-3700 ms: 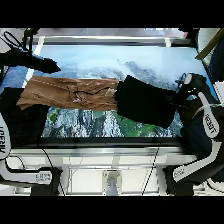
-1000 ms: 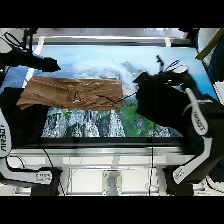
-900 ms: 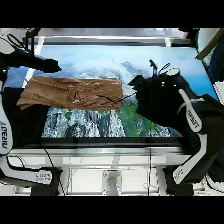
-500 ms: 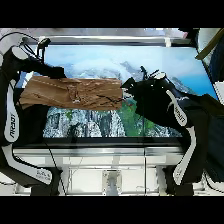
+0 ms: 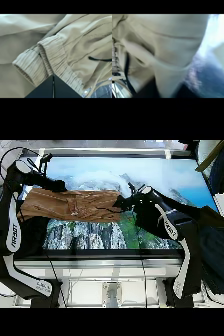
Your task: Fold the clothes and pants, and hang the long-sleeved shirts on hangers.
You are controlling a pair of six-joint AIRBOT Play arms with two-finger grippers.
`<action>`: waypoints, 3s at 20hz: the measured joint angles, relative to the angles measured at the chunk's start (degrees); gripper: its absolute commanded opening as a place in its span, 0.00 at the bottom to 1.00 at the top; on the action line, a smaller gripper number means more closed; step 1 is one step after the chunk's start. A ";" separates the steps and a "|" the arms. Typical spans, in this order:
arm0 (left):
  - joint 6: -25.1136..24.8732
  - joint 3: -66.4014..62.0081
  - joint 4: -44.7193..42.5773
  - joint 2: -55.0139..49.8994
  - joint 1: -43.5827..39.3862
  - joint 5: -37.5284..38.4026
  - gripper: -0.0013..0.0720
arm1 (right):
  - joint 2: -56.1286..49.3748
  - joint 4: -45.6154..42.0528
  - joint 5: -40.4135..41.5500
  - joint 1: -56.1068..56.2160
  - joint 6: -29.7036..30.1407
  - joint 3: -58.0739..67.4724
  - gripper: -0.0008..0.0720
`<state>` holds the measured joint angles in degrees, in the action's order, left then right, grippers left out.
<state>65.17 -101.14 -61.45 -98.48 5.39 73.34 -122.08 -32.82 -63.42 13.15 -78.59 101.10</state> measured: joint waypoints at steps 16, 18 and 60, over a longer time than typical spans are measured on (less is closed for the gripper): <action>-3.45 0.02 0.22 -1.11 -12.09 11.02 0.03 | 21.57 -14.97 -31.95 -10.16 -13.60 9.60 0.05; -5.27 0.04 0.20 -3.17 -16.94 11.82 0.03 | 22.99 -15.02 -31.43 -10.12 -16.68 10.14 0.05; -0.83 -0.39 -14.58 8.00 1.03 18.34 0.03 | 14.05 -23.43 1.40 11.50 -16.31 12.79 0.99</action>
<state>64.34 -101.54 -76.03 -90.48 6.42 91.68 -108.03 -56.25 -62.02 24.64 -94.89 113.89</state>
